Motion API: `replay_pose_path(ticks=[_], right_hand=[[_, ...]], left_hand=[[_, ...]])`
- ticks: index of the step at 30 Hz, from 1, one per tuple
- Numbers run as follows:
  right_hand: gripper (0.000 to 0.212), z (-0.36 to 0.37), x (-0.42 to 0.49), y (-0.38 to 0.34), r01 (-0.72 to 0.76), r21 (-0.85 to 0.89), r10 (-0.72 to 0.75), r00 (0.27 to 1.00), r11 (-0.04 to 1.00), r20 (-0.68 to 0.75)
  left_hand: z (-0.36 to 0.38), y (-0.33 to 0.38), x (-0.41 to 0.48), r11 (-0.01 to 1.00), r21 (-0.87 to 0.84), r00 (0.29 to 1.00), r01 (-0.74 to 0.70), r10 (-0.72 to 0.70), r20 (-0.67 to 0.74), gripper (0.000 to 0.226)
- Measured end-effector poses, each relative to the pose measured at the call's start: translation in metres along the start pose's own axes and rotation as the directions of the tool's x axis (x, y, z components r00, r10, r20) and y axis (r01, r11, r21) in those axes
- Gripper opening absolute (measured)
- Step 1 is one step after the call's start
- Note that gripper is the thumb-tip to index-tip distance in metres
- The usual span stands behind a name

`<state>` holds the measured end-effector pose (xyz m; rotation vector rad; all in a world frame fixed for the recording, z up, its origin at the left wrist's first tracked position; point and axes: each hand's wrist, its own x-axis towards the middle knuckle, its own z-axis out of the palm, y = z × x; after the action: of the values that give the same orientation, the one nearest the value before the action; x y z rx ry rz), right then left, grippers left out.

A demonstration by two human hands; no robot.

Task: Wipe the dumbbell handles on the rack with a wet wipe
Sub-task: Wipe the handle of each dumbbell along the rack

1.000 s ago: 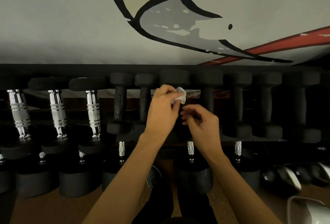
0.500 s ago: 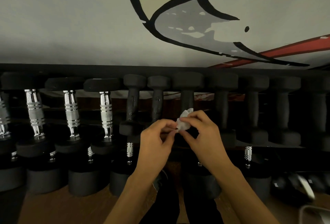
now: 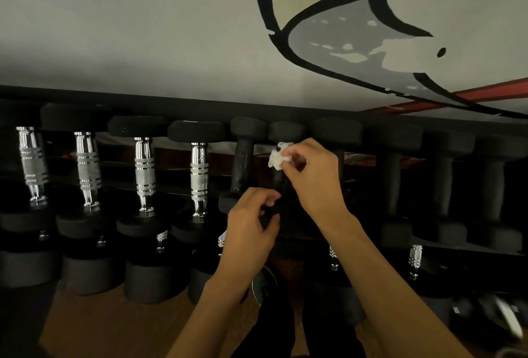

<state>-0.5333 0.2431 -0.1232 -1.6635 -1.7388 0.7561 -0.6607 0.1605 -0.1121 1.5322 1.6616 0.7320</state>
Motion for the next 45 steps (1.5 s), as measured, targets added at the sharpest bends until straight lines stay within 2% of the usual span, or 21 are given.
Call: replay_pose_path(ticks=[3,8,10,14,16,22,27,29,31,34,36,39,41,45], right_hand=[[0.009,0.001,-0.013,0.001,0.002,-0.036,0.001,0.998,0.999,0.069],[0.011,-0.003,-0.034,0.003,-0.028,-0.092,0.054,0.956,0.995,0.289],[0.01,-0.008,-0.027,0.0,-0.047,-0.054,0.058,0.97,0.997,0.237],[0.015,-0.014,-0.001,-0.007,-0.057,0.004,0.057,0.998,0.998,-0.009],[0.016,-0.008,0.005,-0.007,-0.048,-0.007,0.048,0.999,0.999,-0.013],[0.015,0.002,-0.01,-0.004,-0.036,-0.09,0.044,0.995,0.995,0.092],[0.014,0.001,-0.032,0.001,-0.025,-0.095,0.054,0.948,0.995,0.314],[0.012,-0.004,-0.032,0.0,-0.047,-0.081,0.073,0.932,0.996,0.355],[0.007,-0.009,-0.022,-0.004,-0.062,-0.036,0.07,0.954,0.997,0.291],[0.009,-0.011,-0.003,-0.011,-0.023,0.01,0.022,0.997,1.0,0.07],[0.014,-0.005,0.005,-0.012,0.027,-0.04,-0.025,0.998,0.999,0.049],[0.019,0.001,0.003,-0.014,0.095,-0.197,-0.059,0.981,0.976,0.183],[0.024,0.003,-0.007,-0.016,0.125,-0.241,-0.047,0.951,0.962,0.305],[0.024,0.003,-0.021,-0.016,0.172,-0.315,0.028,0.84,0.933,0.542]], left_hand=[[-0.001,-0.001,0.0,1.0,-0.004,1.0,-0.004,0.004,0.0,0.036],[-0.003,-0.004,-0.001,0.999,-0.038,1.0,-0.003,0.004,0.014,0.038],[-0.004,-0.005,-0.002,0.998,-0.058,1.0,0.007,-0.006,0.012,0.043],[-0.005,-0.005,-0.001,0.989,-0.126,0.997,0.078,-0.075,0.029,0.054],[-0.006,-0.004,0.0,0.987,-0.127,0.995,0.094,-0.09,0.039,0.057],[-0.008,-0.001,-0.001,0.984,-0.142,0.994,0.104,-0.101,0.031,0.058],[-0.009,0.002,0.0,0.979,-0.168,0.993,0.115,-0.114,0.018,0.054],[-0.009,0.002,0.001,0.973,-0.189,0.991,0.131,-0.131,0.015,0.052],[-0.009,0.002,0.001,0.966,-0.214,0.99,0.142,-0.142,0.015,0.049],[-0.008,0.002,0.003,0.956,-0.245,0.986,0.165,-0.165,0.019,0.046],[-0.009,0.001,0.005,0.951,-0.254,0.984,0.174,-0.175,0.017,0.046],[-0.011,0.002,0.005,0.939,-0.284,0.981,0.192,-0.194,0.022,0.045],[-0.012,0.003,0.004,0.932,-0.3,0.978,0.204,-0.205,0.028,0.044],[-0.015,0.004,0.003,0.926,-0.311,0.977,0.212,-0.212,0.035,0.04]])
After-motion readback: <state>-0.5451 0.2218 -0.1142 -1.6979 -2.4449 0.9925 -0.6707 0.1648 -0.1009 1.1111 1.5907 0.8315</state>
